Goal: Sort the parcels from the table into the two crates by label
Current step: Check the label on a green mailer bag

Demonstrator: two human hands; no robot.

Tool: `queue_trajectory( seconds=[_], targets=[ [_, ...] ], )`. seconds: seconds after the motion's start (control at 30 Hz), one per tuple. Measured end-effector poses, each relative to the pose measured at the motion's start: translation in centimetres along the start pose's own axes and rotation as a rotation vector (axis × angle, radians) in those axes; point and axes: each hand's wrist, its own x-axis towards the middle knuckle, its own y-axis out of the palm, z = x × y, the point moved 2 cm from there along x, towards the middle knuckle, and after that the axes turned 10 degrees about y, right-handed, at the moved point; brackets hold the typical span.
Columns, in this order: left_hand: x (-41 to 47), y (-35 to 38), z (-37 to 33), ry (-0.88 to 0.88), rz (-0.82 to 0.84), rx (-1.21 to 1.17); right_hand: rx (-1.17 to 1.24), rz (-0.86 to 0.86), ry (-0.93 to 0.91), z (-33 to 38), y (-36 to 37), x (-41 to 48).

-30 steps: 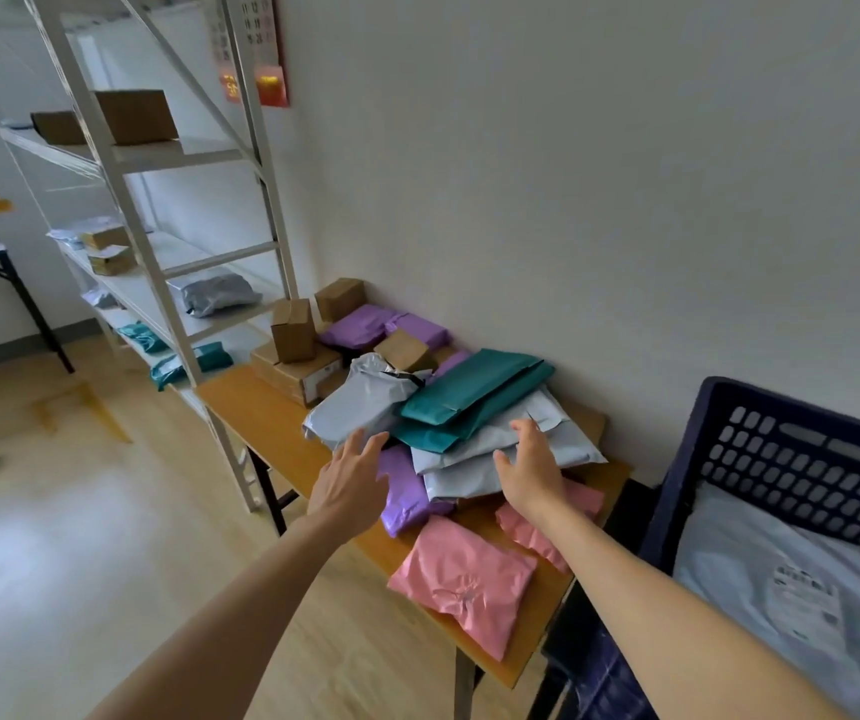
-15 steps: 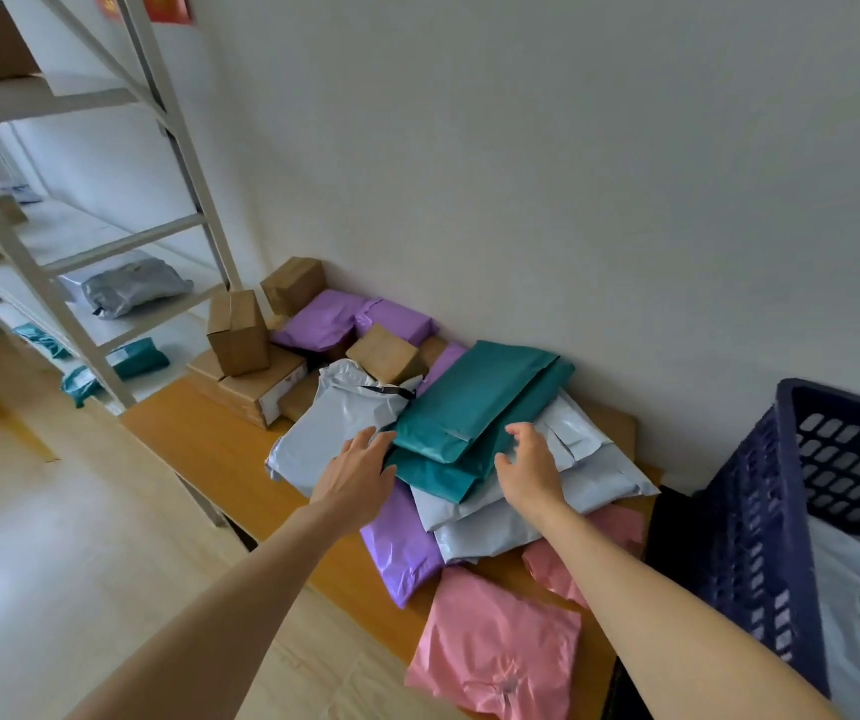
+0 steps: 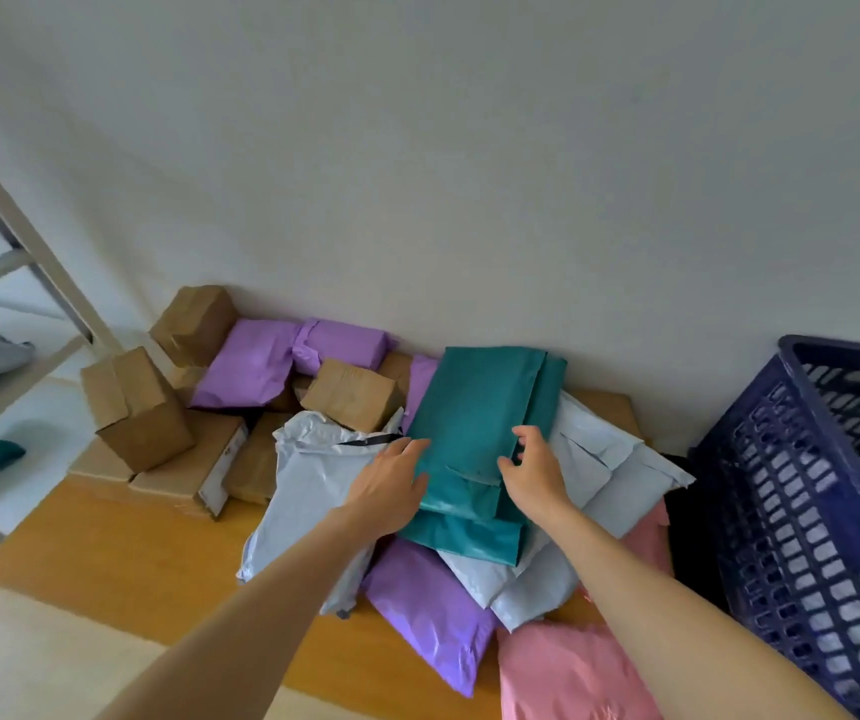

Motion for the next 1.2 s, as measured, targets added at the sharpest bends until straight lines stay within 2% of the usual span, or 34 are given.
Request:
queue_trajectory(
  seconds=[0.2,0.4,0.6,0.7,0.83,0.93,1.07,1.2],
  targets=[
    [2.6,-0.5,2.9,0.070,0.120,-0.140,0.272,-0.103,0.172,1.8,2.5,0.7],
    [5.0,-1.8,2.5,0.108,0.167,-0.252,0.518,-0.181,0.304,3.4,3.5,1.0],
    [5.6,-2.7,0.5,0.073,0.186,-0.361,0.339,-0.241,0.131,5.6,2.9,-0.4],
    [5.7,-3.4,-0.6,-0.028,0.097,-0.469,0.309,-0.233,0.063,6.7,2.8,-1.5],
    [4.8,-4.5,-2.3,-0.232,0.021,-0.791,0.282,-0.216,-0.038,7.9,2.4,-3.6],
    [3.9,-5.2,-3.2,-0.323,-0.038,-0.915,0.265,-0.170,-0.144,8.2,1.7,-5.5],
    [2.7,-5.9,-4.3,-0.377,-0.152,-0.979,0.223,-0.137,-0.241,8.2,0.8,-7.8],
    [0.9,-6.1,-5.0,-0.402,-0.177,-0.915,0.235,-0.128,-0.270,7.2,0.6,-9.5]
  ],
)
